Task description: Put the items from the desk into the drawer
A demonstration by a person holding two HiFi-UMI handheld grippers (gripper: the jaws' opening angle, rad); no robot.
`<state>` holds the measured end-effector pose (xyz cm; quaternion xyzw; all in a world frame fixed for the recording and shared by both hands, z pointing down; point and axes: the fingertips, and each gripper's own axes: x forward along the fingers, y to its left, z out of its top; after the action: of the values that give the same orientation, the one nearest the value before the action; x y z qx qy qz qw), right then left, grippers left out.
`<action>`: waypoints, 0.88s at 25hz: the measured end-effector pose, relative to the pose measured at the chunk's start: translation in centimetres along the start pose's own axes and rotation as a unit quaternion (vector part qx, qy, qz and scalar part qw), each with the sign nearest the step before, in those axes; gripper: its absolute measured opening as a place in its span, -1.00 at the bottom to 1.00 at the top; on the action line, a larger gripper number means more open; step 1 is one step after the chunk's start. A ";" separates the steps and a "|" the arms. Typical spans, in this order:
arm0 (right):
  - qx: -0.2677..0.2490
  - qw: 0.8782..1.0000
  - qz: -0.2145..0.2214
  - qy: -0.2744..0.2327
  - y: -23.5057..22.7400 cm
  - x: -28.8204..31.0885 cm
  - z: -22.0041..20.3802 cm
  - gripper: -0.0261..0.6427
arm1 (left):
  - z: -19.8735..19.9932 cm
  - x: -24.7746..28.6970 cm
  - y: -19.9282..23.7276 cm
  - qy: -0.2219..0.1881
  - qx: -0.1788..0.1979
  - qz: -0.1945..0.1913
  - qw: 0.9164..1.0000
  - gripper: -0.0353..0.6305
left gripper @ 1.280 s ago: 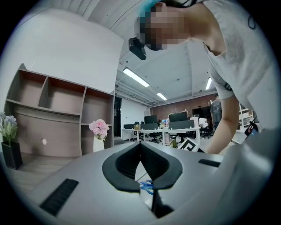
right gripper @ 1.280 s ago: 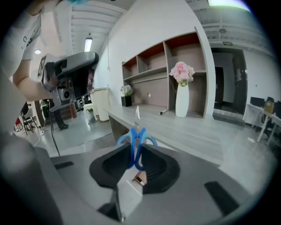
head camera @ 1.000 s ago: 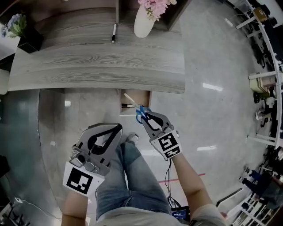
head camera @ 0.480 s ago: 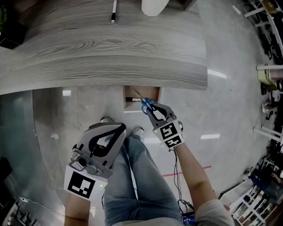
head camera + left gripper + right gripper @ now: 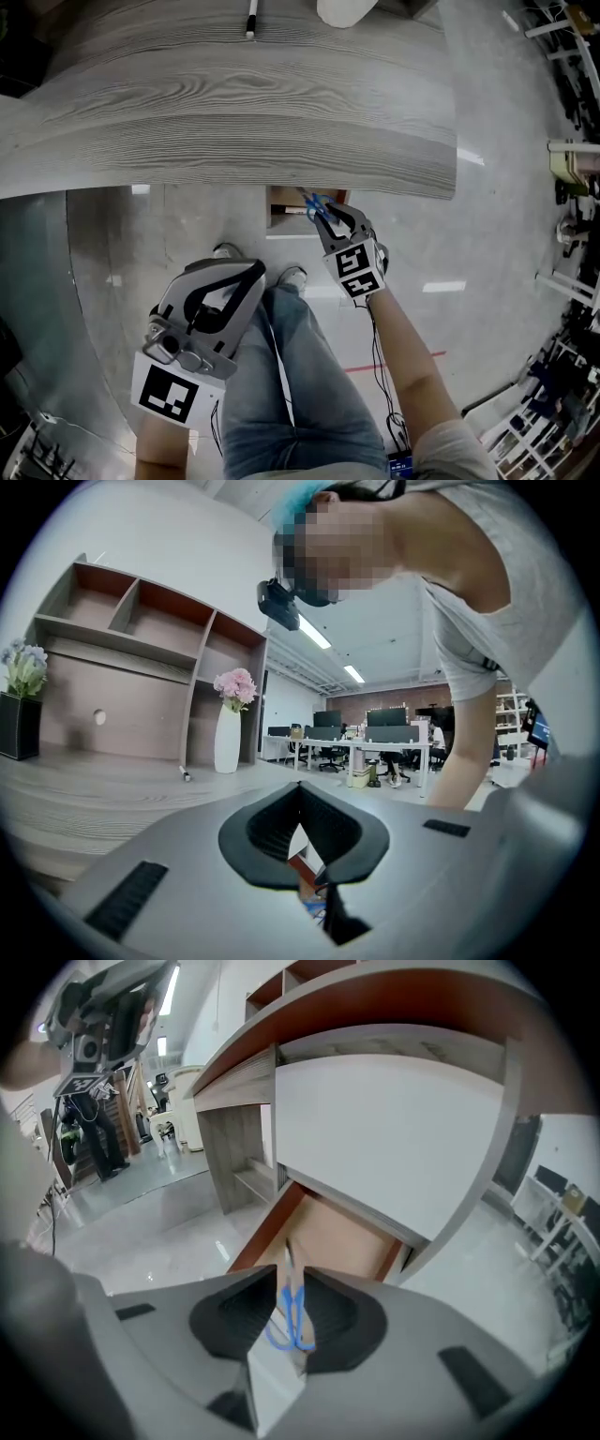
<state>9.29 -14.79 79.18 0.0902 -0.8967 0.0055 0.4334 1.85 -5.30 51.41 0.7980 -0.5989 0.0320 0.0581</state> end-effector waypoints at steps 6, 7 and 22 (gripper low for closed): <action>0.016 1.000 0.004 -0.016 -0.1 -0.3 1.1 -0.67 | 0.3 0.3 0.0 -0.003 0.003 -0.004 1.000 -0.87; 0.022 1.000 0.003 -0.022 -0.1 -0.4 1.2 -0.70 | 0.3 0.3 0.0 -0.003 0.004 -0.005 1.000 -0.87; 0.097 0.985 0.015 -0.139 2.5 -10.7 9.8 -0.90 | 6.5 0.4 -3.8 -0.014 0.023 -0.041 0.999 -0.87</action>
<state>7.80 -11.56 64.88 0.1186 -0.9447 0.0864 0.2933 5.49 -5.50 44.85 0.8233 -0.5657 0.0321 0.0329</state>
